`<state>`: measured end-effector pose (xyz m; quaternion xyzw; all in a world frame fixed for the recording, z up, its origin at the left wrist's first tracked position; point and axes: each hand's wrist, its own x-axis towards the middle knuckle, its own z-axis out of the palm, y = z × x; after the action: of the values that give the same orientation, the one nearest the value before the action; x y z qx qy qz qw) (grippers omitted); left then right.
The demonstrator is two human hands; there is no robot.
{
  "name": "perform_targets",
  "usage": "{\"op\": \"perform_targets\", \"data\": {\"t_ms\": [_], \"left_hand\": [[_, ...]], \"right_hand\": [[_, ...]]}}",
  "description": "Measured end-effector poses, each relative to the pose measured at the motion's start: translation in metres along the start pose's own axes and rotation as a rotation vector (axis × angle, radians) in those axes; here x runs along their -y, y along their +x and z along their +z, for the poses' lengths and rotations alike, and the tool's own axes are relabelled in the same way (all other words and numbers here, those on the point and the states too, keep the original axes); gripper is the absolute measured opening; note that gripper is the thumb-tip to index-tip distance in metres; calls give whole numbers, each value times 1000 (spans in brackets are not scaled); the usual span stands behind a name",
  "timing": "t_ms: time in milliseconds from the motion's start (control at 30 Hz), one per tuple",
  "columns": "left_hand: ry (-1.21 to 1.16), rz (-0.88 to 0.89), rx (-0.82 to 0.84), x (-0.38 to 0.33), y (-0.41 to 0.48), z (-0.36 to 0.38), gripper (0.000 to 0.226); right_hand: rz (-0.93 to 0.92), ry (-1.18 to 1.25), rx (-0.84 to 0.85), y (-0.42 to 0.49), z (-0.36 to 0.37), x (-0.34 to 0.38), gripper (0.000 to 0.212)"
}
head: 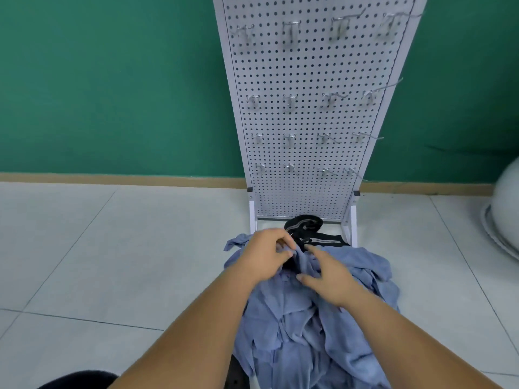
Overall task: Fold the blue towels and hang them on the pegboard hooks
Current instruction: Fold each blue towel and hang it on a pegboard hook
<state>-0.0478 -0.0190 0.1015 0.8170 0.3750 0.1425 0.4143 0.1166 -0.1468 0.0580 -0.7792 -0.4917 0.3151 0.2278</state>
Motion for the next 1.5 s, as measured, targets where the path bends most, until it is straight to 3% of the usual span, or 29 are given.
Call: {"op": "perform_targets", "data": {"t_ms": [67,133,267,400,467,567,667,733,833,900,1000,1067,1167,1233,1300,1400,1500], "left_hand": [[-61,54,-2,-39,4,-21,23],[-113,112,-24,-72,7,-42,19],[-154,193,-134,-111,8,-82,25],[-223,209,-347,-127,3,-112,35],[-191,199,-387,-126,1,-116,38],[49,146,-277,-122,-2,-107,48],[101,200,-103,-132,-6,-90,71],[14,246,-53,-143,-6,-78,60],[-95,231,-101,-147,0,-64,20],[-140,218,-155,-148,2,-61,5],[-268,208,-295,-154,0,-64,10],[-403,169,-369,-155,2,-68,9],[-375,81,-429,-146,9,-71,9],[-123,31,-367,-135,16,-68,9],[-8,22,-250,-128,22,-63,5],[-199,129,-72,-132,28,-56,36],[-319,190,1,-140,30,-54,37]], "right_hand": [[-12,77,-53,2,-25,17,66],[-49,51,-144,4,-51,31,16],[-132,38,-275,3,-105,54,37],[-194,1,-357,-17,-162,75,17],[-235,94,-404,-27,-187,84,17],[-330,276,-417,-41,-203,105,19],[-398,225,-364,-46,-201,123,25],[-418,140,-329,-46,-195,127,28],[-432,92,-336,-50,-190,128,31],[-405,79,-337,-51,-191,119,31],[-297,-12,-264,-50,-196,91,18],[-229,-5,-236,-50,-200,73,23],[-219,365,-233,-55,-203,67,12],[-227,601,-255,-53,-202,73,13],[-233,607,-265,-45,-201,75,17],[-243,409,-212,-30,-196,74,20],[-287,185,-160,-17,-194,74,31]]}}
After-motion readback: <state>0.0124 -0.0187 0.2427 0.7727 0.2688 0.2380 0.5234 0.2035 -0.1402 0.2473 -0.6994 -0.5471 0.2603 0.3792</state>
